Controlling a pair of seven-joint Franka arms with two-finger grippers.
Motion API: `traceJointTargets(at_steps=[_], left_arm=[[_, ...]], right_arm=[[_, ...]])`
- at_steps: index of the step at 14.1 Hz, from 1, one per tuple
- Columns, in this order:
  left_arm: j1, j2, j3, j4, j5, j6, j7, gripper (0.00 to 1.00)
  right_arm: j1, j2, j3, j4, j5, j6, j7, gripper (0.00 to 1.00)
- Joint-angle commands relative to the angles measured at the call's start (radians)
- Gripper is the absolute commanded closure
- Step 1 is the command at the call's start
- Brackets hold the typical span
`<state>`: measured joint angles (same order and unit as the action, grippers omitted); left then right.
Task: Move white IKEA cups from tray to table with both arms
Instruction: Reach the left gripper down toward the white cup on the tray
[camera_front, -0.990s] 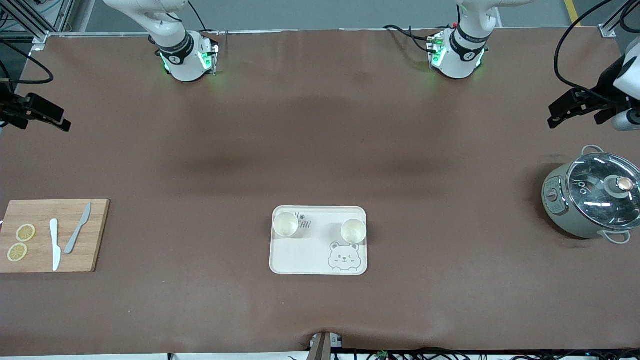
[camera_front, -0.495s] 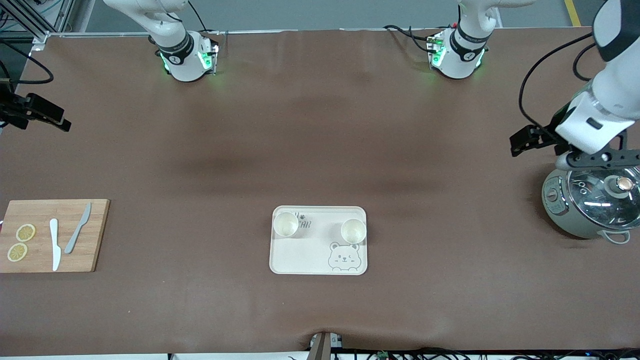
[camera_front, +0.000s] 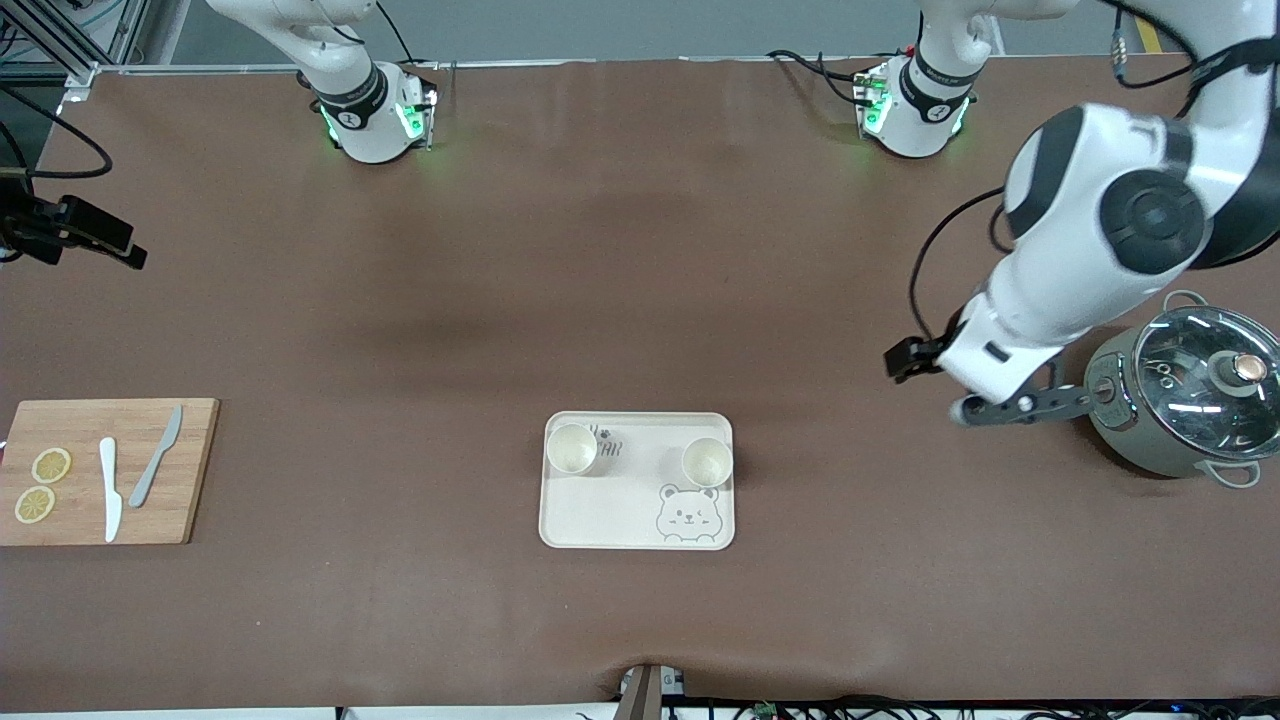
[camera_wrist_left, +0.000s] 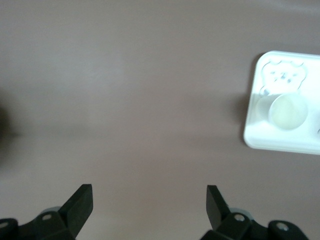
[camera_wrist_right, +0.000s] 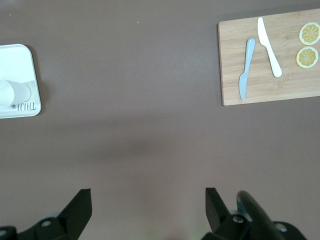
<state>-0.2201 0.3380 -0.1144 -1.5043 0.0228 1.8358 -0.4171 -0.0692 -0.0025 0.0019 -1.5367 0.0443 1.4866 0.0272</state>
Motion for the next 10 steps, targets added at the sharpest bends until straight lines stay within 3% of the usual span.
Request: traceJointTargets(at_steps=[1, 7, 10], left_arm=[[-0.034, 0.107, 0.001, 0.053, -0.007, 0.097, -0.06, 0.0], [-0.151, 0.37, 0.013, 0.189, 0.002, 0.336, -0.155, 0.0], [-0.174, 0.436, 0.013, 0.196, 0.002, 0.457, -0.172, 0.0]], right_arm=[[-0.018, 0.016, 0.018, 0.023, -0.003, -0.009, -0.009, 0.0], [-0.027, 0.084, 0.018, 0.024, -0.001, 0.007, -0.009, 0.0], [-0.027, 0.099, 0.018, 0.023, -0.001, 0.035, -0.003, 0.0]])
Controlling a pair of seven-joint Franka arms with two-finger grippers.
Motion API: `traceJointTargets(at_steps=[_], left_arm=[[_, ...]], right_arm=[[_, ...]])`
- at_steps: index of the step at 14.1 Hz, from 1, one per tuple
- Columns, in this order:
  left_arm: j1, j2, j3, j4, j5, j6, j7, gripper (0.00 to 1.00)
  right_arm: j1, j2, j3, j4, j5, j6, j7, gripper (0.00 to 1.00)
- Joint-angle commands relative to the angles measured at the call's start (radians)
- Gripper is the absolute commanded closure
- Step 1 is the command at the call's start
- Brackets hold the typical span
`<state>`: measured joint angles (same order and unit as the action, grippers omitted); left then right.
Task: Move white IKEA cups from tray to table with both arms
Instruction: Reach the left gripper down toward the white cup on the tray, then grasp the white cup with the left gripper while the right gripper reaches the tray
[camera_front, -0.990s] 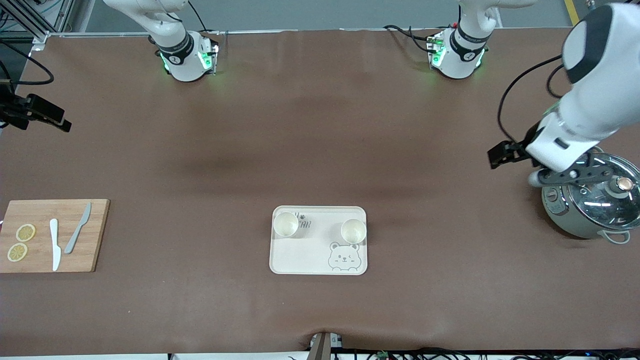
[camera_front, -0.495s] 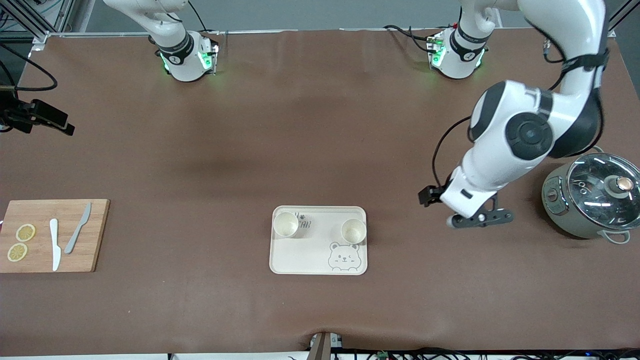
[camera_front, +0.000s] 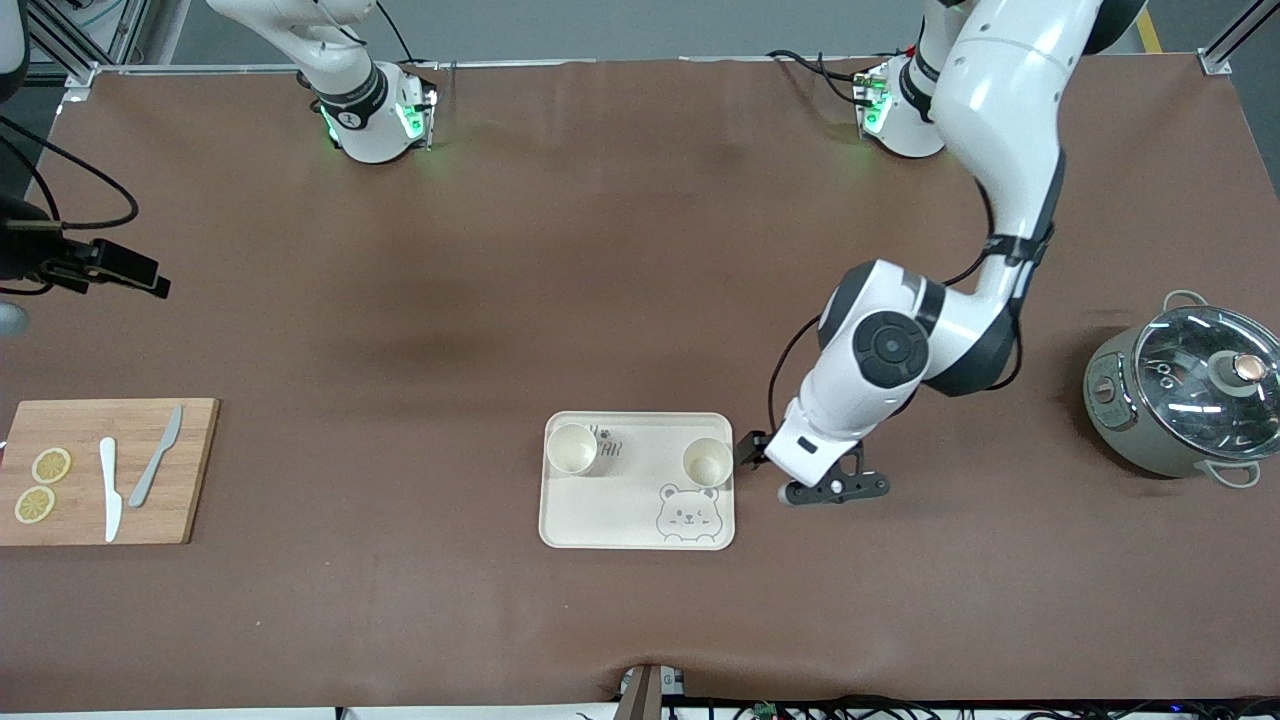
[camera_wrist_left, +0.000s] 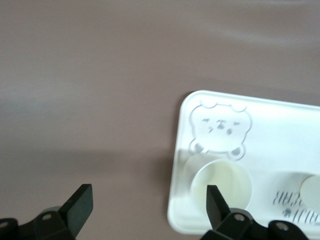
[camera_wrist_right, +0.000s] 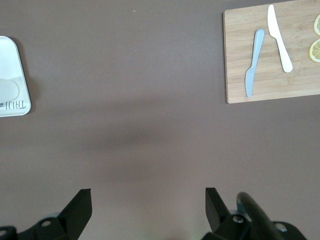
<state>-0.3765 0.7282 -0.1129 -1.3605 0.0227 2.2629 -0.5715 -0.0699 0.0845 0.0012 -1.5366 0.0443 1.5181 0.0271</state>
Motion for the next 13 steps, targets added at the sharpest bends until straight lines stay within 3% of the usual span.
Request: traceJointTargets(at_steps=[1, 5, 9, 10, 12, 13], left_arm=[[-0.019, 0.068, 0.012, 0.052, 0.0, 0.055, -0.018, 0.0], [-0.035, 0.111, 0.01, 0.049, -0.001, 0.116, -0.03, 0.07], [-0.056, 0.126, 0.01, 0.044, -0.001, 0.115, -0.054, 0.23], [-0.058, 0.126, 0.01, 0.043, 0.0, 0.115, -0.053, 0.27], [-0.067, 0.126, 0.01, 0.038, 0.006, 0.115, -0.05, 0.49], [-0.08, 0.126, 0.01, 0.038, 0.005, 0.115, -0.048, 0.53]], right_arm=[[-0.025, 0.02, 0.019, 0.023, -0.001, 0.028, -0.001, 0.0], [-0.018, 0.132, 0.019, 0.023, -0.001, 0.152, 0.0, 0.0], [-0.013, 0.192, 0.02, 0.019, 0.029, 0.168, 0.002, 0.0], [-0.002, 0.192, 0.022, 0.019, 0.048, 0.166, 0.002, 0.0], [0.018, 0.199, 0.022, 0.018, 0.058, 0.163, 0.022, 0.0], [0.019, 0.224, 0.022, 0.018, 0.058, 0.157, 0.06, 0.0]])
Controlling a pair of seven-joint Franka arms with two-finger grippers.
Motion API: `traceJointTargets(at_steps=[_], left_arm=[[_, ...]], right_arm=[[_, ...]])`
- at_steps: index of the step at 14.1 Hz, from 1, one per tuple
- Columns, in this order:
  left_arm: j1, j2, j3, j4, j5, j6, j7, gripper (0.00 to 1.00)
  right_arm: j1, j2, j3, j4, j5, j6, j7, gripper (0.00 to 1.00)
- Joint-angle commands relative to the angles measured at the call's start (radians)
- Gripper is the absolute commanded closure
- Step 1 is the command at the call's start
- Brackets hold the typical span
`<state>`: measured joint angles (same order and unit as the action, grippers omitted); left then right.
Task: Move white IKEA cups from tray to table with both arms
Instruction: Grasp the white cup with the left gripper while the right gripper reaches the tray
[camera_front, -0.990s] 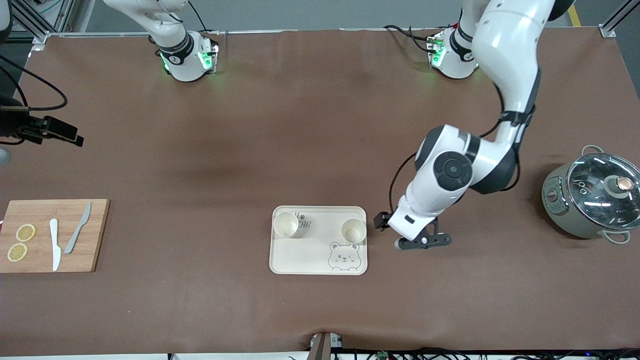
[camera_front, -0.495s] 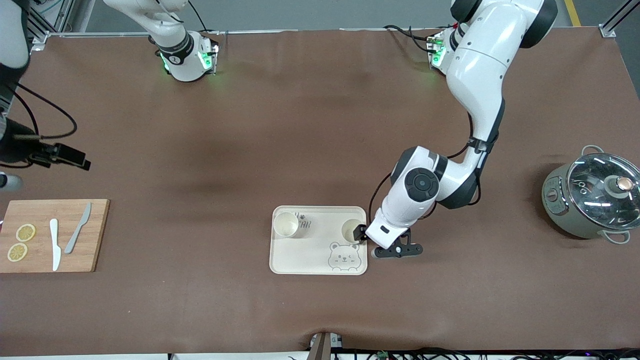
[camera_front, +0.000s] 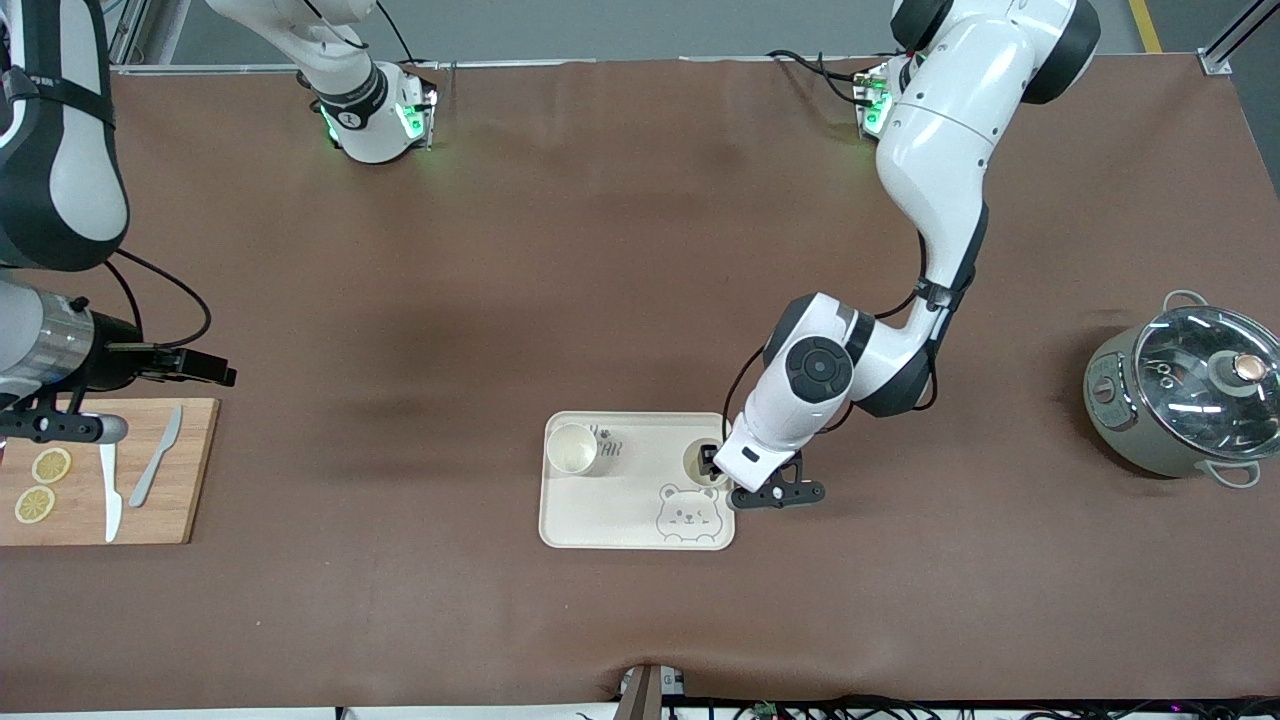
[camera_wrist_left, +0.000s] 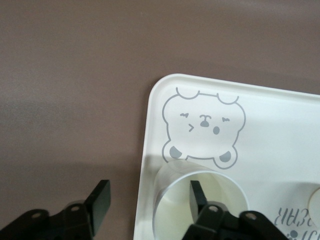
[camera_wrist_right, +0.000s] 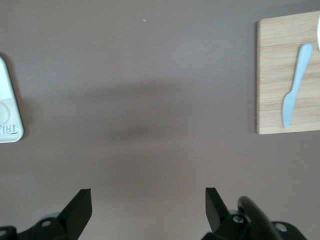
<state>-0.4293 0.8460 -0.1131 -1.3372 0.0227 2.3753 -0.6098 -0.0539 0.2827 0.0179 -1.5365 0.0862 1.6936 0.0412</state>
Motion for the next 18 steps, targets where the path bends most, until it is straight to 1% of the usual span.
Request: traceJointTargets(at_steps=[1, 3, 4, 6, 8, 10, 11, 12, 13, 14, 16, 18], left_arm=[[-0.032, 0.008, 0.01, 0.013, 0.005, 0.002, -0.01, 0.62], [-0.034, 0.008, 0.01, 0.013, 0.005, -0.001, -0.011, 0.84], [-0.036, 0.007, 0.01, 0.01, 0.006, -0.004, -0.008, 1.0], [-0.046, -0.001, 0.01, 0.007, 0.006, -0.005, -0.008, 1.0], [-0.042, -0.022, 0.01, 0.01, 0.008, -0.034, -0.004, 1.0], [-0.028, -0.065, 0.012, 0.012, 0.009, -0.097, -0.004, 1.0], [-0.014, -0.102, 0.012, 0.01, 0.009, -0.137, -0.004, 1.0], [0.003, -0.132, 0.012, 0.012, 0.006, -0.187, -0.004, 1.0], [0.029, -0.165, 0.01, 0.01, 0.006, -0.239, -0.004, 1.0], [0.05, -0.189, 0.009, 0.009, 0.008, -0.293, -0.002, 1.0], [0.063, -0.238, 0.013, 0.006, 0.011, -0.356, 0.005, 1.0], [0.115, -0.294, 0.012, 0.001, 0.031, -0.445, 0.033, 1.0]], right_arm=[[0.006, 0.044, 0.005, 0.016, 0.015, -0.025, 0.102, 0.0], [0.052, 0.068, 0.005, 0.018, 0.014, -0.026, 0.268, 0.0], [0.075, 0.073, 0.005, 0.021, 0.015, -0.026, 0.352, 0.0], [0.136, 0.088, 0.005, 0.022, 0.003, -0.015, 0.376, 0.0], [0.175, 0.104, 0.005, 0.026, 0.01, -0.005, 0.411, 0.0], [0.203, 0.124, 0.007, 0.018, 0.015, 0.073, 0.504, 0.0], [0.226, 0.154, 0.007, 0.018, 0.017, 0.102, 0.525, 0.0], [0.258, 0.167, 0.007, 0.022, 0.027, 0.125, 0.526, 0.0], [0.297, 0.182, 0.005, 0.022, 0.047, 0.176, 0.526, 0.0], [0.313, 0.203, 0.005, 0.021, 0.061, 0.234, 0.526, 0.0], [0.35, 0.252, 0.007, 0.019, 0.063, 0.311, 0.526, 0.0], [0.4, 0.302, 0.007, 0.024, 0.073, 0.404, 0.528, 0.0]])
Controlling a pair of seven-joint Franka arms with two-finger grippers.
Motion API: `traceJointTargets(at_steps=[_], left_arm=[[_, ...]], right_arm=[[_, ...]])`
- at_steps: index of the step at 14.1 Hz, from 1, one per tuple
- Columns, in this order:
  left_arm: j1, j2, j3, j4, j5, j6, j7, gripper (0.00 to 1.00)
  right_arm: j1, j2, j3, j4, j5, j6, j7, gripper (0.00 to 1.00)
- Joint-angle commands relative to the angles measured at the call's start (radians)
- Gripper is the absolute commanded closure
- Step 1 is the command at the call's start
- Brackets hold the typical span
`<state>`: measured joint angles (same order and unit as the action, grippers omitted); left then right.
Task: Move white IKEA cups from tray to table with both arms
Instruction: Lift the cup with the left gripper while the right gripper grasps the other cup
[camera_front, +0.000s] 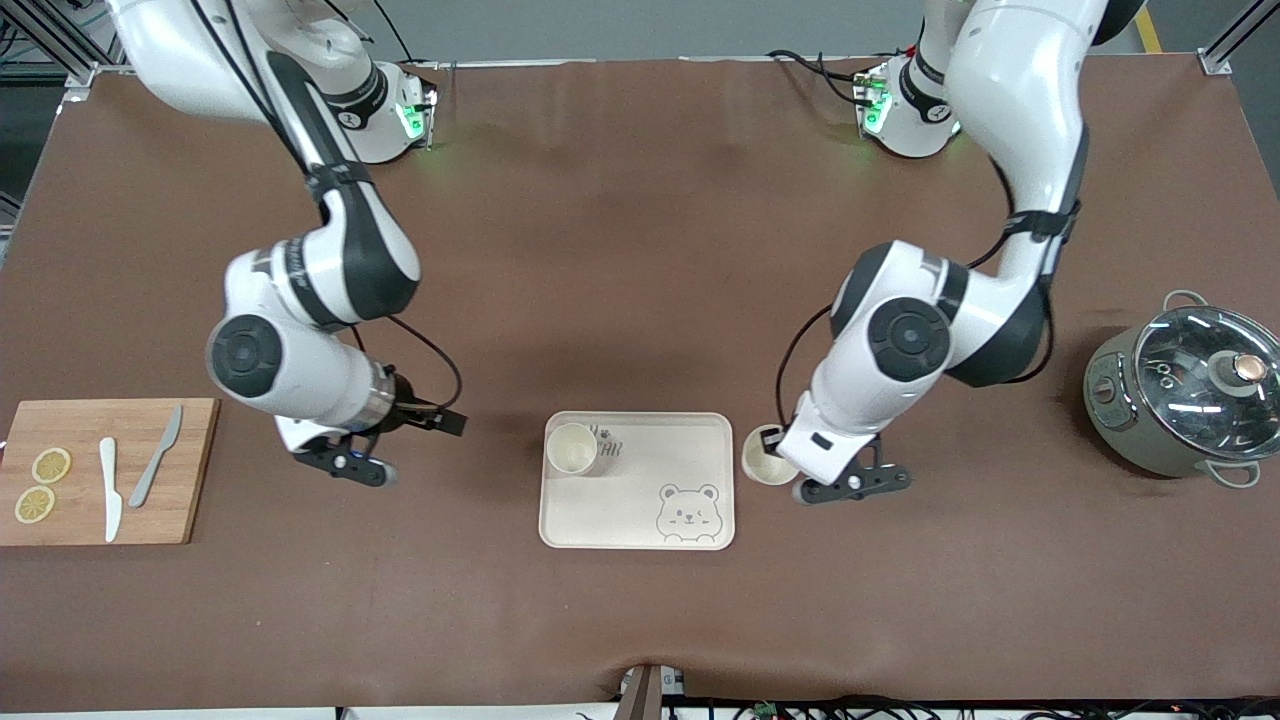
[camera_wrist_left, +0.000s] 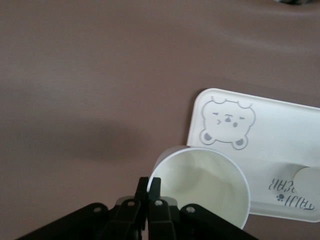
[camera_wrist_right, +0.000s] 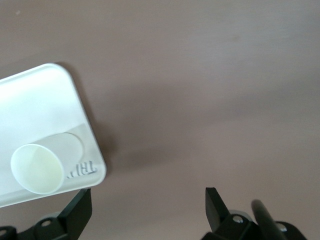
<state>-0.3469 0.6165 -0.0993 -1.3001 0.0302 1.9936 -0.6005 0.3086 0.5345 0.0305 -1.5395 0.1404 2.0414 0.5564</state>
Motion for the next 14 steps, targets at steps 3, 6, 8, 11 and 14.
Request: traceJointTargets(at_steps=[3, 6, 8, 11, 14], left_arm=[[0.126, -0.107, -0.007, -0.037, 0.023, -0.085, 0.083, 1.0], [0.198, -0.118, -0.005, -0.057, 0.023, -0.085, 0.096, 1.0], [0.235, -0.122, -0.005, -0.076, 0.023, -0.085, 0.096, 1.0], [0.302, -0.145, -0.008, -0.122, 0.023, -0.085, 0.125, 1.0], [0.354, -0.178, -0.013, -0.191, 0.022, -0.075, 0.18, 1.0]], right_arm=[[0.093, 0.113, -0.006, 0.022, 0.059, 0.224, 0.02, 0.0], [0.113, 0.125, -0.006, 0.022, 0.062, 0.255, 0.104, 0.0], [0.142, 0.13, -0.007, 0.022, 0.059, 0.263, 0.204, 0.0], [0.176, 0.168, -0.009, 0.013, 0.059, 0.388, 0.284, 0.0], [0.19, 0.18, -0.009, 0.002, 0.059, 0.43, 0.319, 0.0]])
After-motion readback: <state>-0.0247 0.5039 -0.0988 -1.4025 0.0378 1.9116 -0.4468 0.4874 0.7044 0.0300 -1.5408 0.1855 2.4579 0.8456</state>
